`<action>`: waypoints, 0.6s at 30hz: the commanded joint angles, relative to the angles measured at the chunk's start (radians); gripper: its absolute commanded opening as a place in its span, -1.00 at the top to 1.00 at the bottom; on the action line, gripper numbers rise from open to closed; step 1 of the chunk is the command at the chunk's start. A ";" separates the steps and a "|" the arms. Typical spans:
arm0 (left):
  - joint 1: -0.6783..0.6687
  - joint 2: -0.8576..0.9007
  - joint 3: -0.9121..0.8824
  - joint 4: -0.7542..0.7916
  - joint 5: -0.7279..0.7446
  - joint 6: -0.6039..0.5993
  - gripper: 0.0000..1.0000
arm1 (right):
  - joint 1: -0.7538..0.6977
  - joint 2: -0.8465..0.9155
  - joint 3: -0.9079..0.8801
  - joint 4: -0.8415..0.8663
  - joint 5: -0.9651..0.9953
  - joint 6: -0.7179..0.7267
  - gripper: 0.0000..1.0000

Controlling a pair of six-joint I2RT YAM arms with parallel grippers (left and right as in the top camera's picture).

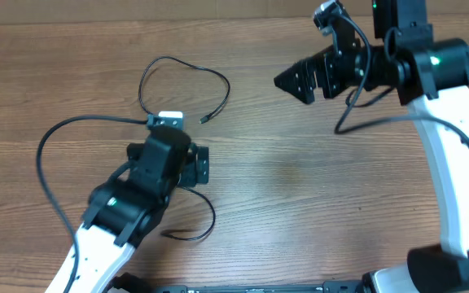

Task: Untangle cables

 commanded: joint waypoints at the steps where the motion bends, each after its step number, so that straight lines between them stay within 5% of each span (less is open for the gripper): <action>1: 0.043 0.081 -0.019 0.065 -0.051 0.020 -0.99 | 0.021 -0.079 0.003 -0.036 -0.005 0.004 -1.00; 13: 0.342 0.339 -0.016 0.175 0.302 0.000 -0.99 | 0.030 -0.254 0.003 -0.093 -0.005 0.004 -1.00; 18: 0.407 0.473 0.006 0.252 0.630 0.100 -0.99 | 0.063 -0.340 0.003 -0.093 -0.005 0.001 -1.00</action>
